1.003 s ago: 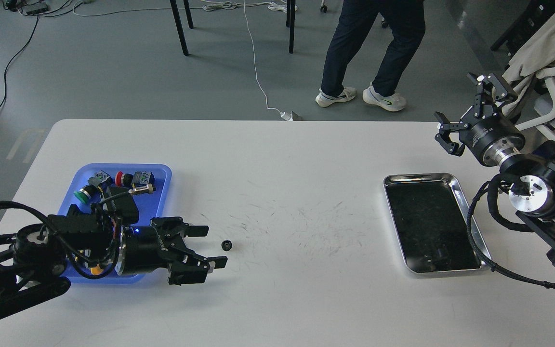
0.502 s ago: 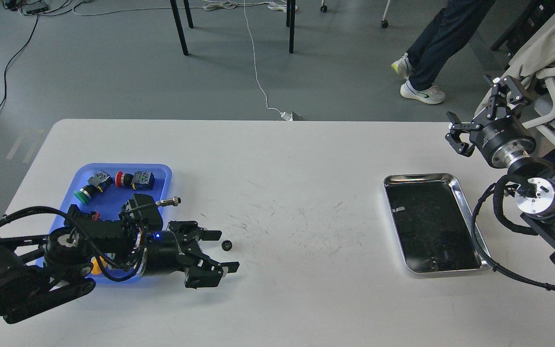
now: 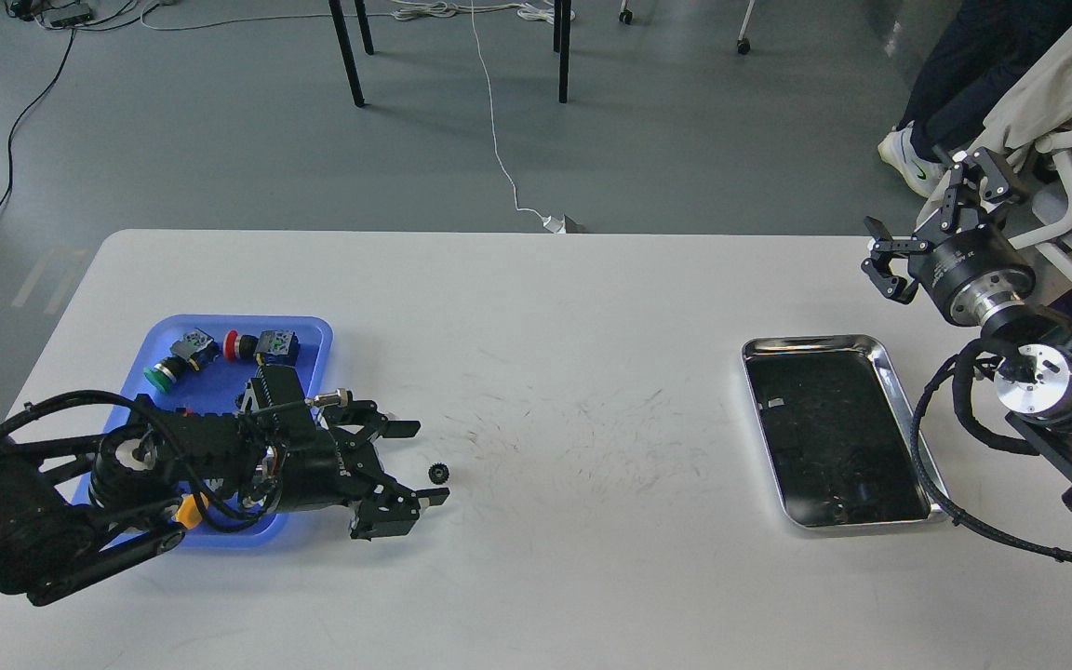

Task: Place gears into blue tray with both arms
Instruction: 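Grasp the black part on the table with the left gripper, then carry the black part back over the blue tray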

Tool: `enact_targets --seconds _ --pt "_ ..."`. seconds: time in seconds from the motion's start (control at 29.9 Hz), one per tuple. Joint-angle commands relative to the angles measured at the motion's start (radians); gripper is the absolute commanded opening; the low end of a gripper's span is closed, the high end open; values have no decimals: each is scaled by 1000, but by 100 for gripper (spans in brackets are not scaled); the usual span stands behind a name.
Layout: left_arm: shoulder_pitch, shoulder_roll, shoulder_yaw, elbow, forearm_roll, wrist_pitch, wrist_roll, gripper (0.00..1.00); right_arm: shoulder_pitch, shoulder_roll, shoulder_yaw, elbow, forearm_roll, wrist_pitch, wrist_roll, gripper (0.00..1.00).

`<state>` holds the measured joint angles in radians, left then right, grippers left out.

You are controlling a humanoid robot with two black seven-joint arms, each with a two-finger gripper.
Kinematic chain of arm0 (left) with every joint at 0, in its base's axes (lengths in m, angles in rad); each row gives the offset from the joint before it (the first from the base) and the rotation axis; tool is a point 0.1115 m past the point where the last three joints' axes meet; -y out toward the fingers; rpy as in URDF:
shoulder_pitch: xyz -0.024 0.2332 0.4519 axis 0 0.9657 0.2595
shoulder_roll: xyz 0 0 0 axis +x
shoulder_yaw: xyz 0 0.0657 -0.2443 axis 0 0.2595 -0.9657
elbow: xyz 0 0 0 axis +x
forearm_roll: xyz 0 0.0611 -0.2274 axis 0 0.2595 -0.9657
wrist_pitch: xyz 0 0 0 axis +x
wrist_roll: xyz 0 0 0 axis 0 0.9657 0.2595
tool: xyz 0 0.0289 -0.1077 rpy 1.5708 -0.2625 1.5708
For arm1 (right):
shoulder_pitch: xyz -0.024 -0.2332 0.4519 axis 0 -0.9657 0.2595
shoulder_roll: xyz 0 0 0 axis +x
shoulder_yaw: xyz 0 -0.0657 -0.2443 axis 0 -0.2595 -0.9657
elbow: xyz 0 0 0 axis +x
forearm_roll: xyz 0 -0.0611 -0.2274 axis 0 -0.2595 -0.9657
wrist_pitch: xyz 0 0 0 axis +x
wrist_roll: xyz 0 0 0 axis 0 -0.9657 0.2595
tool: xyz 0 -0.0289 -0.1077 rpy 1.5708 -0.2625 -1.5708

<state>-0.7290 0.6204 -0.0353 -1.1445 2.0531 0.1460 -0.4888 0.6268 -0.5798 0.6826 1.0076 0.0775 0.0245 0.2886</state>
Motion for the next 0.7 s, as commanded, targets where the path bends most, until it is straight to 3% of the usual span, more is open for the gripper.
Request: enact_targets --seconds 0.0,0.23,0.67 --pt "-7 -5 2 18 19 35 0 89 -1 2 -3 -9 -2 0 0 99" --pt "10 -10 6 20 55 84 0 81 -2 0 -8 -14 -10 0 6 99" --pt "39 -42 11 64 105 133 0 78 -2 31 -12 -53 -15 0 6 99"
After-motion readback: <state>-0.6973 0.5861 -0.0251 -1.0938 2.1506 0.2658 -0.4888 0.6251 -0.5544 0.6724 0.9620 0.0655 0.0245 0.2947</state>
